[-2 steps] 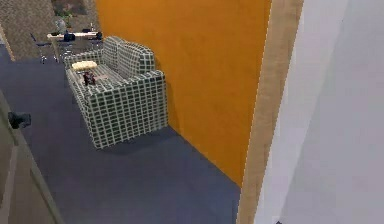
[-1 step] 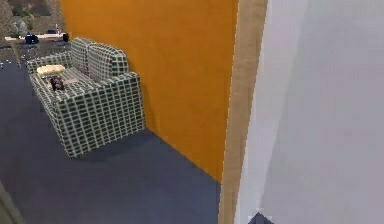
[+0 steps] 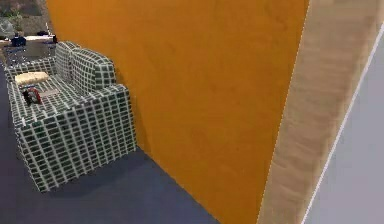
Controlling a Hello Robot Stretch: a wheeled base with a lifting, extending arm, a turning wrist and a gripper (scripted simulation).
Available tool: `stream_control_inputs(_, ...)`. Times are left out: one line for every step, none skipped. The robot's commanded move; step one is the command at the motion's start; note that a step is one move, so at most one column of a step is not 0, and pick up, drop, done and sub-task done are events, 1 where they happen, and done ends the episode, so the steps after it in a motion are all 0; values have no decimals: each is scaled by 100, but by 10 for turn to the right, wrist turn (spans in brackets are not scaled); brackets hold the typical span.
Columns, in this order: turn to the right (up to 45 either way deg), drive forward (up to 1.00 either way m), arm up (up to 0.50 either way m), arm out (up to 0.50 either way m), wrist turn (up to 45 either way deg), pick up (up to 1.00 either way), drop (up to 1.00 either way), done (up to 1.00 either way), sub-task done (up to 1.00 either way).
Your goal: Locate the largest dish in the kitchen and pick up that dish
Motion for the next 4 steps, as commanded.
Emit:
stream_control_inputs(-450,0,0,0,0,0,0,0,0)
stream_control_inputs(0,100,0,0,0,0,0,0,0)
stream_control_inputs(-120,0,0,0,0,0,0,0,0)
stream_control_inputs(0,15,0,0,0,0,0,0,0)
